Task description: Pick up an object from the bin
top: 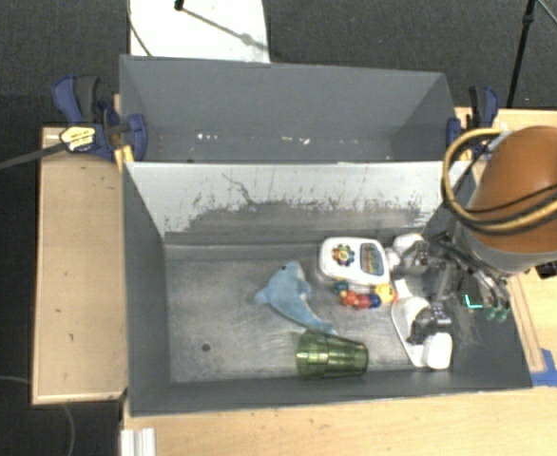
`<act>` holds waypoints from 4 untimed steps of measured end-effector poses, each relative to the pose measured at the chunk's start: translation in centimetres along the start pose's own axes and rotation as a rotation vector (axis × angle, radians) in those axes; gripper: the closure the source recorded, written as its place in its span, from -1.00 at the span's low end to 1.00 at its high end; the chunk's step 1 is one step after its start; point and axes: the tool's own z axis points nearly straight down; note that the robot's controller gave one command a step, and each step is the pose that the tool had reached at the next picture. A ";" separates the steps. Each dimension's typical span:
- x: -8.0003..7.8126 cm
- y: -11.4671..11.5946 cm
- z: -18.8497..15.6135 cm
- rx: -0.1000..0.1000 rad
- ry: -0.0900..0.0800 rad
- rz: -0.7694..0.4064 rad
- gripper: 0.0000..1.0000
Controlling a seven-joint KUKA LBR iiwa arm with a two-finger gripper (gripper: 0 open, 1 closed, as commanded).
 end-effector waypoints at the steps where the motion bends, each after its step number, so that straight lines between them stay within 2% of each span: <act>1: -0.2 0.0 -0.4 0.001 -0.008 -0.003 -1.00; 2: -3.2 1.0 4.6 0.000 -0.013 0.083 -1.00; 3: -6.4 1.4 6.4 0.001 -0.007 -0.095 -1.00; 4: -5.9 1.0 6.3 0.000 -0.008 -0.017 -1.00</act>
Offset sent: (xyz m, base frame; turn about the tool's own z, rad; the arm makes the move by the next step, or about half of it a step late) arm 0.0727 0.0264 -0.1266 0.2117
